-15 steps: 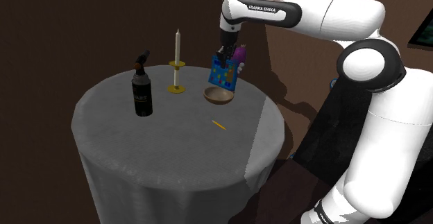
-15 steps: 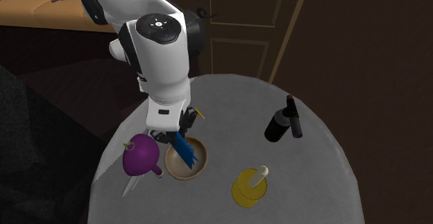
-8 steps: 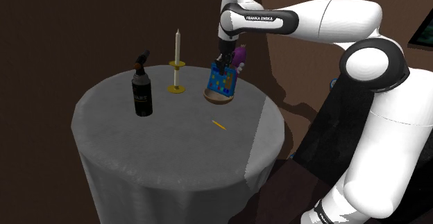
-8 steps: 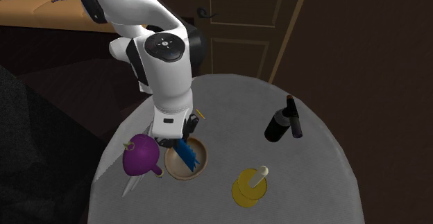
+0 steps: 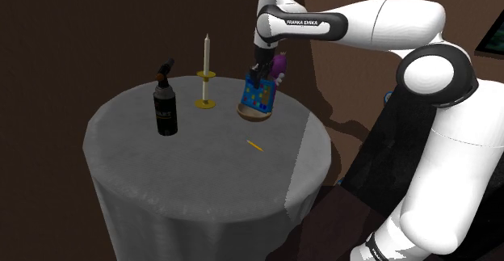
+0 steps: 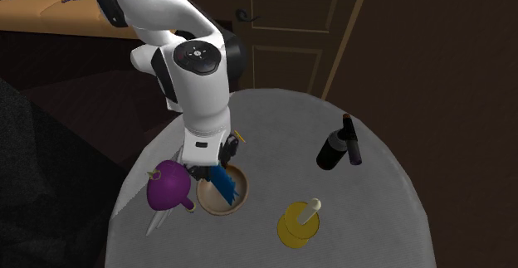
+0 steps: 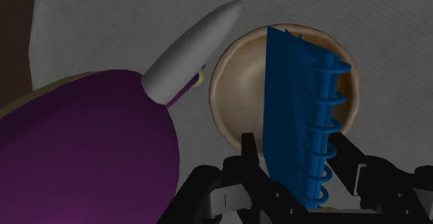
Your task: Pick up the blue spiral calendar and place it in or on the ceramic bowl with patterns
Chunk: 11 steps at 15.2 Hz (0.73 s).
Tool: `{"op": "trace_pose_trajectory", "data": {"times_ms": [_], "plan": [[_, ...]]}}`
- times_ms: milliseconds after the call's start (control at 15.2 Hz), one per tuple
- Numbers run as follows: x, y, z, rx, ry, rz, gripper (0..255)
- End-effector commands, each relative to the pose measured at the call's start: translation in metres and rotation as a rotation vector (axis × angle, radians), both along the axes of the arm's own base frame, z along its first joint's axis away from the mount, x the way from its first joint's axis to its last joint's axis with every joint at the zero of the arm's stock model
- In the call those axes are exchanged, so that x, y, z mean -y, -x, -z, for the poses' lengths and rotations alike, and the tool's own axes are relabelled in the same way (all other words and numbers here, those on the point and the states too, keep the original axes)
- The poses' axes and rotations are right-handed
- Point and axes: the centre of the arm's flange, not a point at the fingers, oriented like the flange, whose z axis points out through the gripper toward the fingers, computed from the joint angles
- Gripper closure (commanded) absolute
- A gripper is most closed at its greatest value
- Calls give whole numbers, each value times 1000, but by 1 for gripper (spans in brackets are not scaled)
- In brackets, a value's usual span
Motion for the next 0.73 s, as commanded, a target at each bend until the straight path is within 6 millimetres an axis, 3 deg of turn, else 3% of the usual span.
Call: {"op": "trace_pose_trajectory", "data": {"times_ms": [0,264,528,660], "plan": [[0,0,1,-3,0,0,0],[-1,0,1,-3,0,0,0],[-7,3,-48,-3,0,0,0],[-7,3,-48,-3,0,0,0]]}}
